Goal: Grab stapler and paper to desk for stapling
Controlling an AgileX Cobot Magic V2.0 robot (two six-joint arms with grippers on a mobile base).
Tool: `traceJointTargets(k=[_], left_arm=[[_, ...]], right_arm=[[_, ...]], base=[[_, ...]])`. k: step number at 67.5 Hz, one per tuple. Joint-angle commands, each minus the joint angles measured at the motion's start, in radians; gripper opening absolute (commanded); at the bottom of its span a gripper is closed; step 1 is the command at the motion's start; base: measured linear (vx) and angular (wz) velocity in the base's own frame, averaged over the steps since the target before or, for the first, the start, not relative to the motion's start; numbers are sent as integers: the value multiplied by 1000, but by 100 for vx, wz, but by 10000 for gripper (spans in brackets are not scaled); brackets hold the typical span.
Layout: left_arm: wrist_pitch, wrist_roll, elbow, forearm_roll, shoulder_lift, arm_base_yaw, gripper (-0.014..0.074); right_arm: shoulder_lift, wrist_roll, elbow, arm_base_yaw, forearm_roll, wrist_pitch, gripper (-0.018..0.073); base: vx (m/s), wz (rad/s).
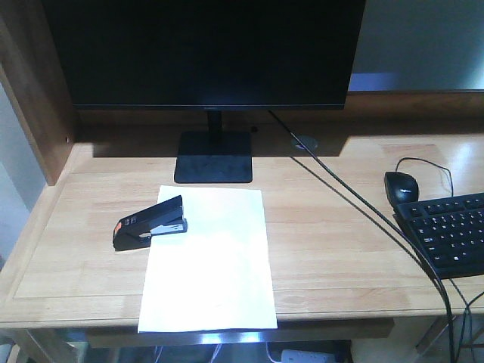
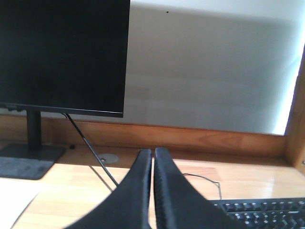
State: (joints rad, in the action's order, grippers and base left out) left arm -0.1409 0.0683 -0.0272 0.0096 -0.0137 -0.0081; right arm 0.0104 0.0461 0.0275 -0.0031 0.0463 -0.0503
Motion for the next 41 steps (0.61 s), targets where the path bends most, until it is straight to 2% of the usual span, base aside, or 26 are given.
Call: traceJointTargets(k=[1,41], left_arm=[[72,6,-28,-10,-14,-2,-7],[72,6,-28,-10,-14,-2,-7]], right_arm=[[15,-25,4,-6,7,-71,-9],[15,-25,4,-6,7,-67,-9]], base=[[0,0],[0,0]])
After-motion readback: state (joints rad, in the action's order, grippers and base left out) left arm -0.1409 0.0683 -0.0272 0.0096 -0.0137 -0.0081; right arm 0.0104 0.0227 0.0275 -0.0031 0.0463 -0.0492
